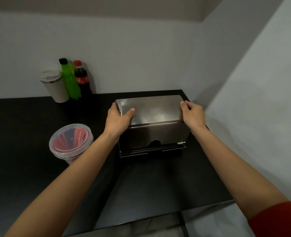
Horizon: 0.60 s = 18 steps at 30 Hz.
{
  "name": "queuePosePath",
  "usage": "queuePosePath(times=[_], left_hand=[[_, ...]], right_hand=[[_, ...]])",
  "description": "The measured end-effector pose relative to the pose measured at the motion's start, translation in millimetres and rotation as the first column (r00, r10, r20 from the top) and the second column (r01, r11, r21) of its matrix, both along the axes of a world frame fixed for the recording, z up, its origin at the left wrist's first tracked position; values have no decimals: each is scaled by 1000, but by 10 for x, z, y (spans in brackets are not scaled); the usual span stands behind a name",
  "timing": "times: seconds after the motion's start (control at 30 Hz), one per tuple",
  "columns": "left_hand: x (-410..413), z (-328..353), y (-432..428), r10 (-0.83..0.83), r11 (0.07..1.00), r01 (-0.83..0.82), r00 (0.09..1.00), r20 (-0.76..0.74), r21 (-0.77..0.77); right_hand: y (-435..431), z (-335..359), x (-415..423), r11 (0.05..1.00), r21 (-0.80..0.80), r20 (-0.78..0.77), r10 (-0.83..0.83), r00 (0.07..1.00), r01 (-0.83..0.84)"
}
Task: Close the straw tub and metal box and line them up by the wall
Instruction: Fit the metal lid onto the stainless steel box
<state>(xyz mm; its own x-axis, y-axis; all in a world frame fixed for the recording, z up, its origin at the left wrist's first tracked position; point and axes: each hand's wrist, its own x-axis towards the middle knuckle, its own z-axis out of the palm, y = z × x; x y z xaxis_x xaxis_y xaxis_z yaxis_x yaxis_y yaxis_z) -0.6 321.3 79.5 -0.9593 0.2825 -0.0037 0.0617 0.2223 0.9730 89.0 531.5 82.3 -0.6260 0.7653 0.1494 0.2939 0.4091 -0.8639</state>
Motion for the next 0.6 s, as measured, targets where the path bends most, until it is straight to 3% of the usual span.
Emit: queuePosePath(times=[0.13,0.43,0.6], left_hand=[[36,-17,7,41,993,-58,986,-164,-100],[78,-24,-5,86,993,-99,981,-176,-70],[134,19,-103,108,992,-119,976,-190,-47]], right_hand=[[-50,0,28,996,88,-21,-5,1000,7],[-51,24,80,998,-14,30,57,998,-56],[-129,119,178,992,94,27,77,997,-79]])
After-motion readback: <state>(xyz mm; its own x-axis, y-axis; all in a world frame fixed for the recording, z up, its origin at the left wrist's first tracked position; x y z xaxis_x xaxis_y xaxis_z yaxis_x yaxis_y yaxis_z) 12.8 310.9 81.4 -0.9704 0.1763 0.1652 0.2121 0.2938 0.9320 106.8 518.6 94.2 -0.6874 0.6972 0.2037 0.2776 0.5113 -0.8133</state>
